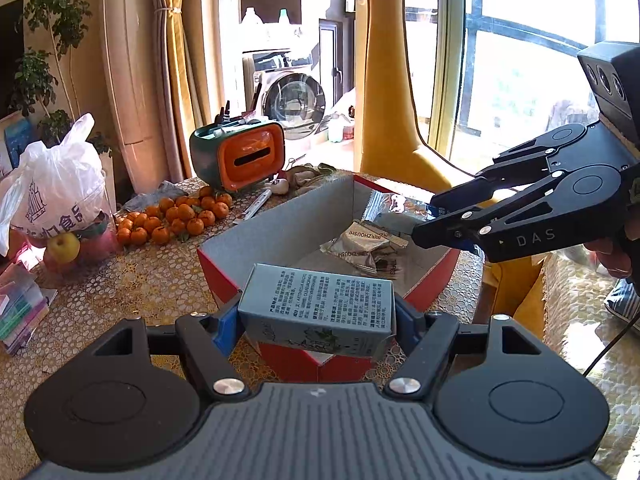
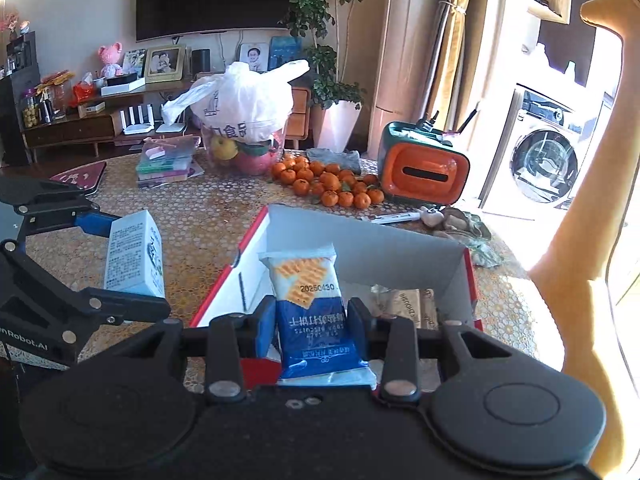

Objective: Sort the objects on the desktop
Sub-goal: 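Carry the milk carton and blue snack packet over to the red shoebox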

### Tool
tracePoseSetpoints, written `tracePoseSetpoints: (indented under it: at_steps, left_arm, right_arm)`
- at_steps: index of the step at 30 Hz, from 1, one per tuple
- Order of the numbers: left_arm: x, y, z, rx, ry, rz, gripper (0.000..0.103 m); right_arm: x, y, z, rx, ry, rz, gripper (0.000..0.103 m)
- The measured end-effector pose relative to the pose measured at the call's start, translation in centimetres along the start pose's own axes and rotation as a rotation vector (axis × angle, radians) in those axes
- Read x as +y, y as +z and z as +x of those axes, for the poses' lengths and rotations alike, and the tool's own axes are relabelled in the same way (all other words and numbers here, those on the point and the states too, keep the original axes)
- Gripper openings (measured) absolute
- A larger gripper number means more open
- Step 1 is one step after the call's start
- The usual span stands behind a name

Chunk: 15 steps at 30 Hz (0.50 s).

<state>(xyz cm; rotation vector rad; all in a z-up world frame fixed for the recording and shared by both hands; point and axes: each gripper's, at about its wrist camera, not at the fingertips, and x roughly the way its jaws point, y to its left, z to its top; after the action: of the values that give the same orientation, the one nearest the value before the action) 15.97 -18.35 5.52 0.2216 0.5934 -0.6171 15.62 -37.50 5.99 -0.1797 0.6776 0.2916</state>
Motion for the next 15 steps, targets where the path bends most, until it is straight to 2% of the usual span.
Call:
tracePoseSetpoints:
  at_steps: [5,9,15]
  left_arm:
    - [-0.2,1.3,2.8,0.033,-0.008,0.015,0.073]
    - [-0.4,1.9,5.4,0.086,-0.022,0.008,0.073]
    - [-1.0,2.9,8.4,0.119,-0.034,0.023,0.073]
  right_arm:
    - [-2.4,0.0,1.7,0.013,-0.027,0.013,0.038]
    - [-3.4,0.1,2.7,0.025,-0.027,0.034,0.038]
    - [-4.9,0.4,4.4,0.038,-0.026,0.063,0.038]
